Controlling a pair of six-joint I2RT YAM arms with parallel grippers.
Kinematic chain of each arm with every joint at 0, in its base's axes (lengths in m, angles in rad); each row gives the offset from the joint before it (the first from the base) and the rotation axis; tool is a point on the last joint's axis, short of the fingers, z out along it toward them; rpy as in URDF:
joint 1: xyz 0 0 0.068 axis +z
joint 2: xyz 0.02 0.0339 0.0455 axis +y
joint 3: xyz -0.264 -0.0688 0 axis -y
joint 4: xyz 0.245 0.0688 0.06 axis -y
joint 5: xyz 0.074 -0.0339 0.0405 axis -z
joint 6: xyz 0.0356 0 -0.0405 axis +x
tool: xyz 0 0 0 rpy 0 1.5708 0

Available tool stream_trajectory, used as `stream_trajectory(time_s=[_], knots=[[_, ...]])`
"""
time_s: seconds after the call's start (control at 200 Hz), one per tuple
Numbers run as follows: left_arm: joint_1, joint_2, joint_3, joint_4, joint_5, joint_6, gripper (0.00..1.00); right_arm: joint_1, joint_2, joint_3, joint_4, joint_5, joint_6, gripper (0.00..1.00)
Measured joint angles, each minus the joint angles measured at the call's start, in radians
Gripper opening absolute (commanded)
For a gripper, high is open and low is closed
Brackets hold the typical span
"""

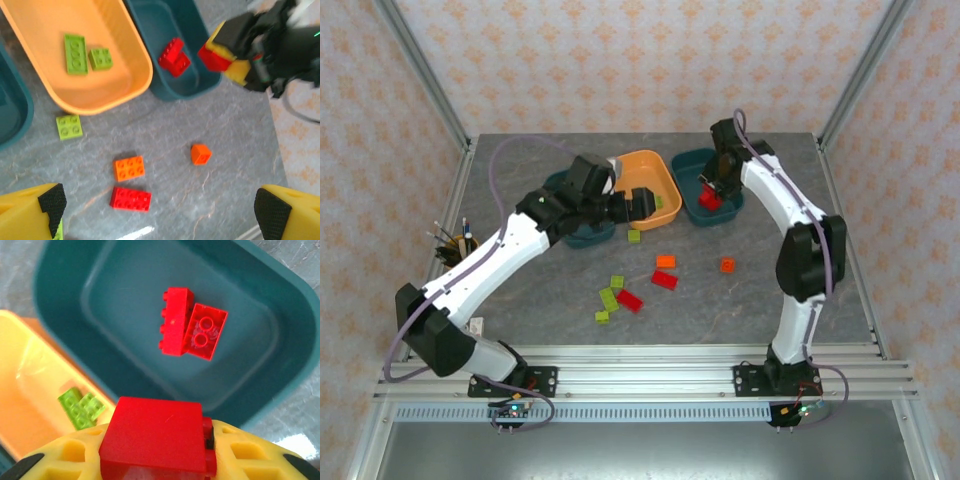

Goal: Sort the legos into containers by color

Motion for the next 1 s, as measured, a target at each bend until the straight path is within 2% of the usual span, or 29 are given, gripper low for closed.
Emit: stream_trajectory(time_s=[0.165,0.33,0.425,0.746,0.871,1.001], knots=[[0.018,0.061,0.117,-0.003,0.007,0.02,0.99,-0.006,0.127,0.061,-0.024,-0.032,0.01,0.37],[0.017,0.077,0.124,0.0,0.02,0.023,0.99,-0.006,0.195,0.092,-0.03,-0.069,0.037,0.38],[0.017,0.086,0.123,0.0,0.025,0.023,0.99,-0.006,0.208,0.092,-0.03,-0.079,0.055,0.41],[0.015,0.111,0.123,-0.005,0.024,0.024,0.99,-0.006,0.232,0.091,-0.028,-0.121,0.112,0.64],[0.015,0.111,0.122,-0.019,0.016,0.027,0.99,-0.006,0.232,0.092,-0.029,-0.123,0.114,0.66],[0.01,0.109,0.113,-0.058,-0.017,0.031,0.96,-0.006,0.225,0.099,-0.029,-0.119,0.114,0.63]])
